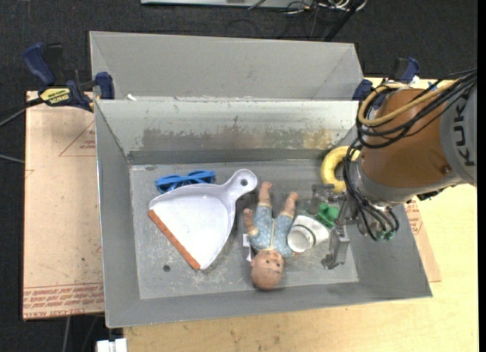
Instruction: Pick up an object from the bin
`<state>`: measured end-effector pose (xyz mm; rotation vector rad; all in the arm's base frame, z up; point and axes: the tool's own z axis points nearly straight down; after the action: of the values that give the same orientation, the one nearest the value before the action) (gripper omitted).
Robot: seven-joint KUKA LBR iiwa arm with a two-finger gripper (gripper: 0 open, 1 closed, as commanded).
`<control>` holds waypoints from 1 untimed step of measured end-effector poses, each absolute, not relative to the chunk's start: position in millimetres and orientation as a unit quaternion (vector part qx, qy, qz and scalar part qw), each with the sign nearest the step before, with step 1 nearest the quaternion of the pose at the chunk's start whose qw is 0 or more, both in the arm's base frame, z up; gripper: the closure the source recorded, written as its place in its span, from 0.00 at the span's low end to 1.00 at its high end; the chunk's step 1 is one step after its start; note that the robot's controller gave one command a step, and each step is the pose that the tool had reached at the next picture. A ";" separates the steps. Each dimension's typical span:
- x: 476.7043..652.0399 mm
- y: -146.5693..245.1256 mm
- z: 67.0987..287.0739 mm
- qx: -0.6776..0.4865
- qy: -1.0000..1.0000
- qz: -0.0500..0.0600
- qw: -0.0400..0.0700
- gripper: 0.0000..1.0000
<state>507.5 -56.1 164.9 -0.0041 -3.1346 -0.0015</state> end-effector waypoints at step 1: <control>509.1 -56.0 169.3 -0.001 -1.000 0.000 0.000 0.00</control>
Offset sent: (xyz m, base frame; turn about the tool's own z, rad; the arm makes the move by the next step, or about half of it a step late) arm 0.0551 -0.0006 -0.0599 -0.2928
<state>509.1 -56.0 169.3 -0.0016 -3.1420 -0.0004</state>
